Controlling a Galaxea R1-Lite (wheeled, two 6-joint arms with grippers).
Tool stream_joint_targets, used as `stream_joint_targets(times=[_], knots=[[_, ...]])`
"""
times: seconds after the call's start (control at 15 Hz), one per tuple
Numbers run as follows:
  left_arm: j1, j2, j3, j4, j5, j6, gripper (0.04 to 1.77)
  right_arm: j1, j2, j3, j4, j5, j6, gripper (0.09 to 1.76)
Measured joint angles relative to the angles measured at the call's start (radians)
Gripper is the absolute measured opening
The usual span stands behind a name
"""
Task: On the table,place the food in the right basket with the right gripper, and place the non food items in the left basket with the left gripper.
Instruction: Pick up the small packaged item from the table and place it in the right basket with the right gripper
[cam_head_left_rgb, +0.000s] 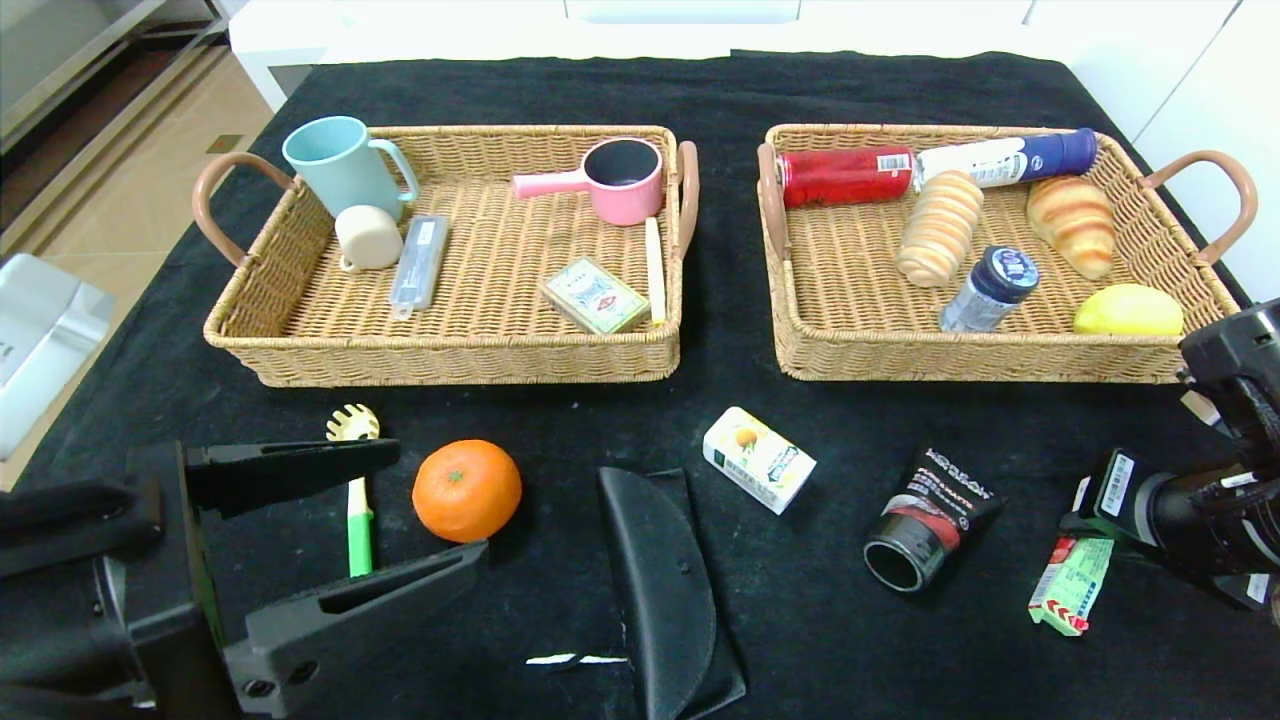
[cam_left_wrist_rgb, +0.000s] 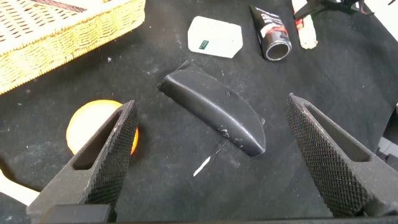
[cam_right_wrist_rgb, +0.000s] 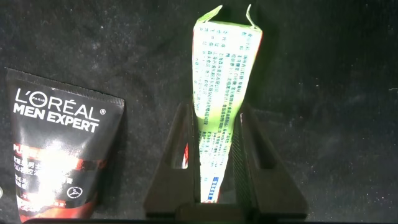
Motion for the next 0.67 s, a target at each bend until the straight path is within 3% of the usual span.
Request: stream_joint_targets(times=[0.67], knots=[[0.000,0.002,0.003,0.000,0.000,0.003,1.72,0.029,-0.047,0.013,0.028,-0.001,-0.014,0.39]])
